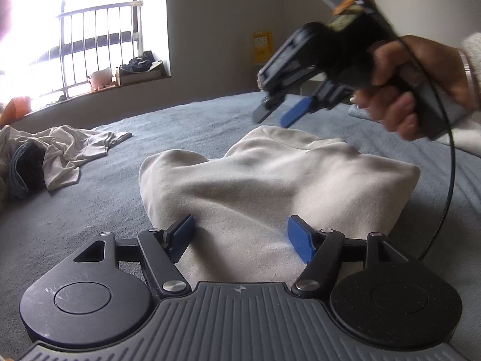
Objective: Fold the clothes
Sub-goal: 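Grasp the folded hoodie with both grippers from its sides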
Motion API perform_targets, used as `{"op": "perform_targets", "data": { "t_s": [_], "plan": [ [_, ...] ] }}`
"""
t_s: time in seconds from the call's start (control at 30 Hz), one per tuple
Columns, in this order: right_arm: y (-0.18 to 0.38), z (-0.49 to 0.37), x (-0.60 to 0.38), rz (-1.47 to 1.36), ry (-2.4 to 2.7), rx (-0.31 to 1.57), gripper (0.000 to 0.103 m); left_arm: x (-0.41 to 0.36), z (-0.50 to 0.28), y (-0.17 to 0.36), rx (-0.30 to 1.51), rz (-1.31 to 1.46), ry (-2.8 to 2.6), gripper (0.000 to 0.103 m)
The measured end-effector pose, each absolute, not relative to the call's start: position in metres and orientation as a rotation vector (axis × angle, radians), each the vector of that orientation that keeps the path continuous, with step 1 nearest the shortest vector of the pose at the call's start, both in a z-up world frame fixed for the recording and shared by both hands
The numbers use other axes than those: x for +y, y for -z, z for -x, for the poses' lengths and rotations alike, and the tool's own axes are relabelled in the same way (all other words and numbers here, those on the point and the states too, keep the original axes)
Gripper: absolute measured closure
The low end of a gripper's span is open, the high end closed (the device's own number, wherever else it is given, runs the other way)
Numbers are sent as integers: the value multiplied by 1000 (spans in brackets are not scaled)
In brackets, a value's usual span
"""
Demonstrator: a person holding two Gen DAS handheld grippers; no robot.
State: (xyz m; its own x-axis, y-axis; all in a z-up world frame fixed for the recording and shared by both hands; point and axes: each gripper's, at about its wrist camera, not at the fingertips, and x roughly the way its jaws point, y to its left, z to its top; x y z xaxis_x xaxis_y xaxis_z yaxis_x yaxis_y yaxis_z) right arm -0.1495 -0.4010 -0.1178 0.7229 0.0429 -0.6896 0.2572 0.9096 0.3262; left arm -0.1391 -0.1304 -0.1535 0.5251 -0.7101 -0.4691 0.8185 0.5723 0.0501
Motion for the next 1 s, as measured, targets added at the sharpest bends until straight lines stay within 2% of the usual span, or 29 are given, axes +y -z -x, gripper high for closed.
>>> {"op": "perform_targets", "data": {
  "t_s": [0.1,0.13,0.17,0.27,0.3,0.37,0.57,0.73,1.0],
  "plan": [
    [116,190,-429,-531,118,786,44,-129,127,142,506,-253,922,22],
    [118,201,-436,-562,123,796,33,-127,122,137,531,-240,899,19],
    [121,212,-443,-591,136,801,28,-126,118,133,552,-229,868,16],
    [136,232,-463,-737,154,788,23,-121,102,121,626,-192,813,7],
    [143,237,-471,-807,148,782,20,-119,94,119,666,-162,820,7],
    [162,239,-483,-948,124,787,9,-116,76,120,777,-76,847,6],
    [198,235,-496,-1093,104,818,7,-100,22,164,1154,240,865,6],
    [213,226,-496,-1112,17,843,0,-97,12,176,1175,319,938,3],
    [229,173,-501,-1196,-205,826,0,-126,-3,179,1181,319,993,3]
  ]
}}
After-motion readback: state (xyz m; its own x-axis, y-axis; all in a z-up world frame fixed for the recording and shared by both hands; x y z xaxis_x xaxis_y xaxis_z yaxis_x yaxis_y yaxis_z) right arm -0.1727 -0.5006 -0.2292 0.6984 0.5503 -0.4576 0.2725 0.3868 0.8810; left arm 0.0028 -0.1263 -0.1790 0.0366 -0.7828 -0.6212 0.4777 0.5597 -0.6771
